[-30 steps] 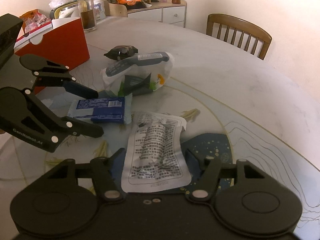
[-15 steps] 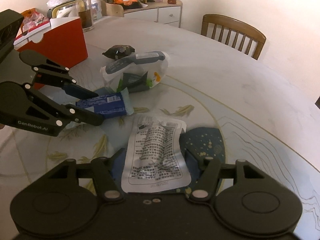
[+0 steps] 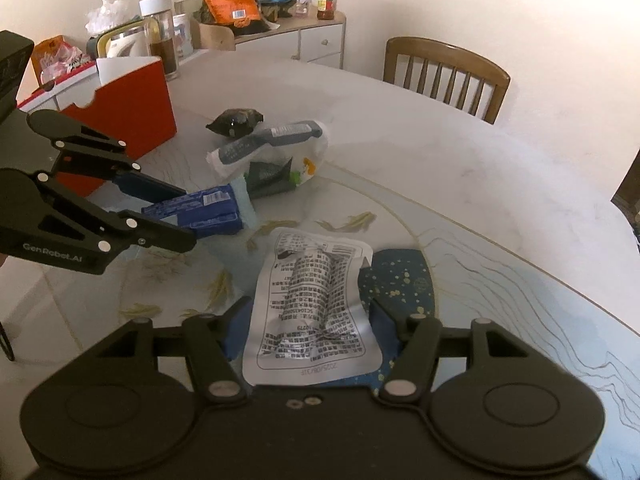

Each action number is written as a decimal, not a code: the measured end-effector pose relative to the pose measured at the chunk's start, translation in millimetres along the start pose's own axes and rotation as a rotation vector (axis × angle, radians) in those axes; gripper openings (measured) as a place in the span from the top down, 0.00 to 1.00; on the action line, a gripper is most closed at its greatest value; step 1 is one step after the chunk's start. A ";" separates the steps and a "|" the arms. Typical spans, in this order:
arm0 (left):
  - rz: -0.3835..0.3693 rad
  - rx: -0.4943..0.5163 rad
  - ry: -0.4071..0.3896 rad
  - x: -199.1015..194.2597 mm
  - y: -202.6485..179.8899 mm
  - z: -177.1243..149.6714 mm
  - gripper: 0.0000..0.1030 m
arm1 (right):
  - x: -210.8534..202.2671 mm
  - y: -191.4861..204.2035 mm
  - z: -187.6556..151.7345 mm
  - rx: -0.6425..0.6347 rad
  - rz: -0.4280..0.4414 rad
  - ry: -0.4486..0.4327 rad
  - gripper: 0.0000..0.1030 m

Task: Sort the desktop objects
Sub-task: 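Grasp the blue bar packet with the left tool while the right tool grasps the white printed packet, then carry the blue bar packet and white printed packet with both tools over the box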

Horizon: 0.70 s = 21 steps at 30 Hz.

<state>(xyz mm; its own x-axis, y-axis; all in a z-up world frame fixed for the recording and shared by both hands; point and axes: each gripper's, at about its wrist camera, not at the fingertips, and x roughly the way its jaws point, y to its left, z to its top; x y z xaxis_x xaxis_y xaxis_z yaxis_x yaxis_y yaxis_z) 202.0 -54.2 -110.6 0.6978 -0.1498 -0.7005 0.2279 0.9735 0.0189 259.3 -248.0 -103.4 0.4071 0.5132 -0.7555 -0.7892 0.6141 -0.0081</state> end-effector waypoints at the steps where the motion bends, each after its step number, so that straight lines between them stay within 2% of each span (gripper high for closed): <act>1: 0.001 -0.002 -0.003 -3.3 -0.5 0.2 0.66 | -2.7 1.0 -0.1 0.002 -0.001 -0.002 0.39; 21: 0.036 -0.041 -0.093 -103.4 5.4 -2.1 0.66 | -78.2 53.9 21.8 0.062 0.012 -0.106 0.39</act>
<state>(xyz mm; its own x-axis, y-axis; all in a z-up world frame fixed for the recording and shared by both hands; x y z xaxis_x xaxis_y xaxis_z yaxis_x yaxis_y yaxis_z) 129.6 -33.0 -39.6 0.7651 -0.1282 -0.6310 0.1749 0.9845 0.0120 195.0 -242.0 -30.4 0.4468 0.5793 -0.6817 -0.7656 0.6419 0.0437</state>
